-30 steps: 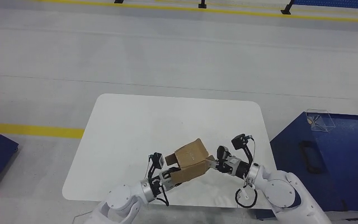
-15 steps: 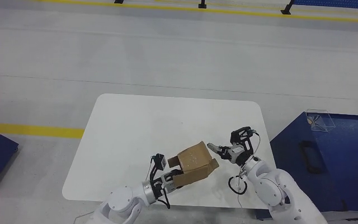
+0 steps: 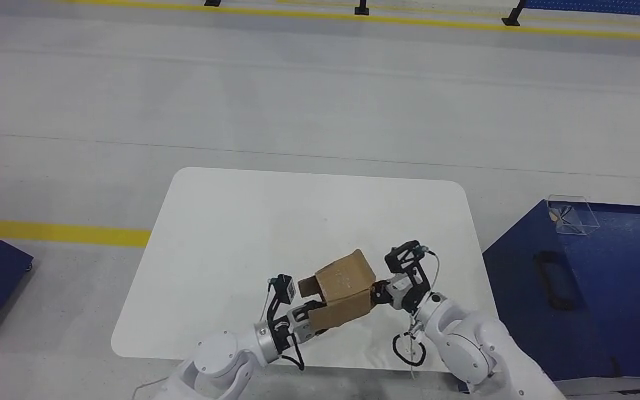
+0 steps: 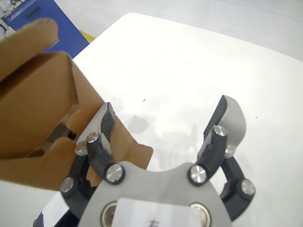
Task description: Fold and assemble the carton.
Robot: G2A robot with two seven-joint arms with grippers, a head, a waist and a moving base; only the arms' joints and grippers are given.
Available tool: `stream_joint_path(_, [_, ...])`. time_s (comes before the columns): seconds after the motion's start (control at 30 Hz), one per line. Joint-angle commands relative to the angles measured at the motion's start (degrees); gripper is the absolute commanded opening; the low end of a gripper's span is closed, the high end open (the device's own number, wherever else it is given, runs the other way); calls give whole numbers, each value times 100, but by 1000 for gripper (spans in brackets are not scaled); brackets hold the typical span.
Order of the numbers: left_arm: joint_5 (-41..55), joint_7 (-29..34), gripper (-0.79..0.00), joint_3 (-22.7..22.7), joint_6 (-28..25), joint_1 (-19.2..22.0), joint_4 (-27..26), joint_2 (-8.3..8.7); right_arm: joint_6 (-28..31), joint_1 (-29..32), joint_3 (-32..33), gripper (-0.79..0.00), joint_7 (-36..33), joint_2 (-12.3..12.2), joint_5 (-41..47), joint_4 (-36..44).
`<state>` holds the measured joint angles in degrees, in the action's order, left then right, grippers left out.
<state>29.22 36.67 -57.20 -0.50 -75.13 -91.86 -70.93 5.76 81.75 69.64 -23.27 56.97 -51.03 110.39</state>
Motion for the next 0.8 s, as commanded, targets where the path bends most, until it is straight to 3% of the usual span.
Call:
stream_joint_path(0.0, [15, -15, -785, 11, 21, 15, 11, -7, -52, -14, -21, 0, 20, 12, -94, 10])
stream_joint_path(0.27, [82, -33, -785, 20, 82, 42, 45, -24, -122, 33, 20, 0, 156, 55, -64, 55])
stream_joint_path(0.5, [223, 59, -785, -23, 121, 54, 87, -29, 119, 263, 843, 0, 125, 10, 898, -146])
stream_joint_path(0.63, [271, 113, -785, -57, 128, 55, 84, -27, 368, 322, 1089, 0, -325, -13, 1436, -532])
stream_joint_path(0.77, [289, 134, -785, -88, 162, 67, 78, -25, 707, 216, 921, 0, -862, -2, 1831, -867])
